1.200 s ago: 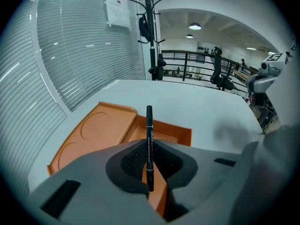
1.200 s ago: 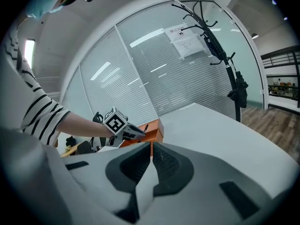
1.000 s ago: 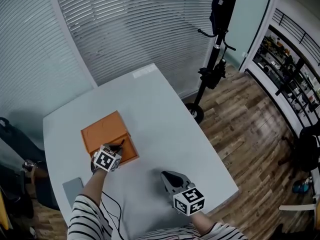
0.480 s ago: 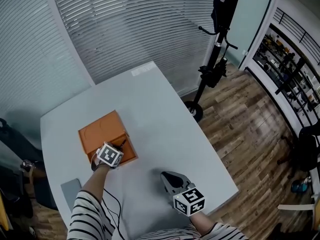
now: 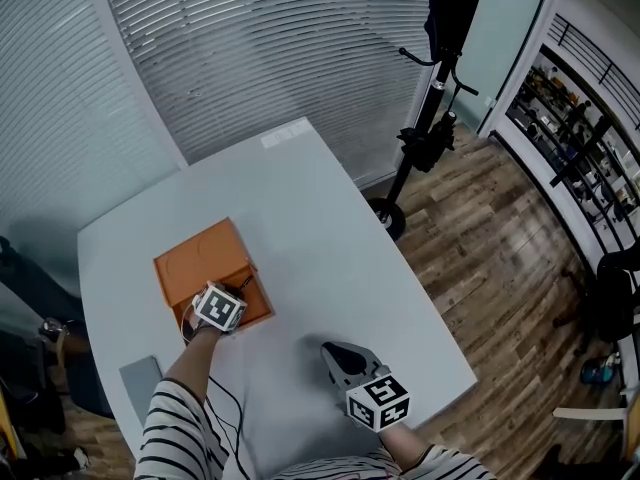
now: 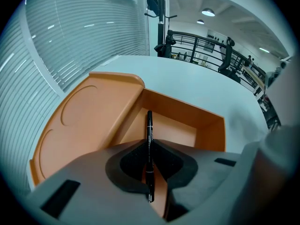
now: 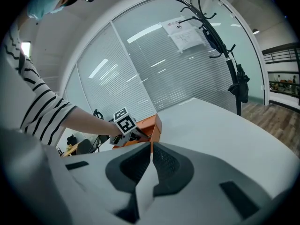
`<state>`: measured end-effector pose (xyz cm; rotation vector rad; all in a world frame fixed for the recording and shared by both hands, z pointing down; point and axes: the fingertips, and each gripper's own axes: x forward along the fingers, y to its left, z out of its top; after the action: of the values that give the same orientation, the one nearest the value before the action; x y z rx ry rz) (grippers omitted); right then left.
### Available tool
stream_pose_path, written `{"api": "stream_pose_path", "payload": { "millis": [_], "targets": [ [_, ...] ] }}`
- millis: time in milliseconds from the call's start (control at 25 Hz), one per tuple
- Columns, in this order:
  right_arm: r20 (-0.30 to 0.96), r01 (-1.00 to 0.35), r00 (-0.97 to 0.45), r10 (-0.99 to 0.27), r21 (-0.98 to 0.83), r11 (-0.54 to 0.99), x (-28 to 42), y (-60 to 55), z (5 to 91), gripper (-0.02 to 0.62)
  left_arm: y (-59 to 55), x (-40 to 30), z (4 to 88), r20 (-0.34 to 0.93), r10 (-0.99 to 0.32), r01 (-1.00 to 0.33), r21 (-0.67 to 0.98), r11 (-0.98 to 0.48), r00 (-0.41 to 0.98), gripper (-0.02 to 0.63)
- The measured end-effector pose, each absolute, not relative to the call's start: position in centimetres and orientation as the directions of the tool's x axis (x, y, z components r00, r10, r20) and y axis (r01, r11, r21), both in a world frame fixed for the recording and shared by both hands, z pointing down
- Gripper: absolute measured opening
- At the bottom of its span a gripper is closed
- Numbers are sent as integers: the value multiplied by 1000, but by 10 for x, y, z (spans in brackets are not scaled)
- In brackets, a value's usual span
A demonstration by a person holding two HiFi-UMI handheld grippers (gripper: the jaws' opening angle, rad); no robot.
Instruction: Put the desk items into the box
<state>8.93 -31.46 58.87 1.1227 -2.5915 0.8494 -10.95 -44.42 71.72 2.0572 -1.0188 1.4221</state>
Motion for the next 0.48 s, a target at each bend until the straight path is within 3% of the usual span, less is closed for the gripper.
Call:
{"api": "stream_pose_path", "payload": {
  "millis": [480],
  "targets": [
    [393,-714,-699,-597,-422,558,84,-309,588,28,-444,-110,716,918,-336,-765,-60,-642,210,52]
  ]
}}
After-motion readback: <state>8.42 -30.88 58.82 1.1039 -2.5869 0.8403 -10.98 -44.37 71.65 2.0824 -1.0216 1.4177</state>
